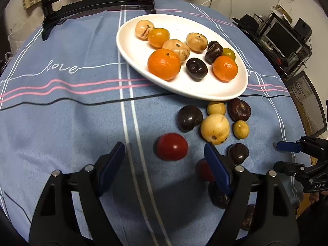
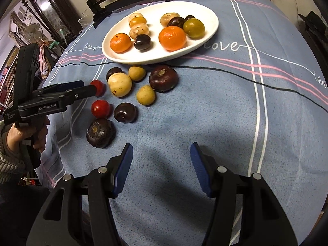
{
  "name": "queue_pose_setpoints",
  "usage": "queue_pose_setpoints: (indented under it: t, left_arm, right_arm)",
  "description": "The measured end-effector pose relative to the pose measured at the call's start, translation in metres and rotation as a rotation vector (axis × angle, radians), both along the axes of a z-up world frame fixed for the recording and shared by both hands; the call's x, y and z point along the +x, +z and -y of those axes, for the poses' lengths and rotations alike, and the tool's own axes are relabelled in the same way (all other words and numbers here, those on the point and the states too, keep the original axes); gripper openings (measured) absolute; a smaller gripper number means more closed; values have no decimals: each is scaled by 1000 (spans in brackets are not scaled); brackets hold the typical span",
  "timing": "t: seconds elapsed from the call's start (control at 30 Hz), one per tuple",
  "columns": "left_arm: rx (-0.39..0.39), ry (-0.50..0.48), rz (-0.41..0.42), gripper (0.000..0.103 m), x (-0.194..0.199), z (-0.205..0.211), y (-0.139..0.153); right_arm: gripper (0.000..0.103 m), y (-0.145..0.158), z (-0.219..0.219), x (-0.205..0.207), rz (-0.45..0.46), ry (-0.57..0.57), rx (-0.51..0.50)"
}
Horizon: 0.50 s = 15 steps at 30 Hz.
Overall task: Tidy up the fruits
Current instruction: 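Grasp a red tomato with the left tool while the right tool grasps another red tomato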
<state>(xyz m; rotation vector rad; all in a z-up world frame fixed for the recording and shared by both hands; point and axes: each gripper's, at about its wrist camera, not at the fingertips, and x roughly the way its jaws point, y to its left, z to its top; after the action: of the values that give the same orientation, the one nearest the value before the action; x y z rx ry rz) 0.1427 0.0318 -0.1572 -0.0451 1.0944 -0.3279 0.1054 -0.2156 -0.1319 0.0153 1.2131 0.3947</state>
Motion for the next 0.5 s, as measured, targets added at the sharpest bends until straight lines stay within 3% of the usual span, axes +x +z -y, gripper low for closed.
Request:
queue_pose_setpoints:
  t: [0.27, 0.4, 0.5]
  left_arm:
    - [-14, -48, 5, 75, 7, 7, -3]
    - [-28, -63, -12, 59, 8, 7, -8]
    - [-33, -64, -16, 57, 8, 6, -10]
  right_arm:
    - [59, -3, 1, -1, -16, -15, -14]
    - [59, -3, 1, -3, -19, -18, -20]
    - [59, -4, 1, -4, -22, -23, -25]
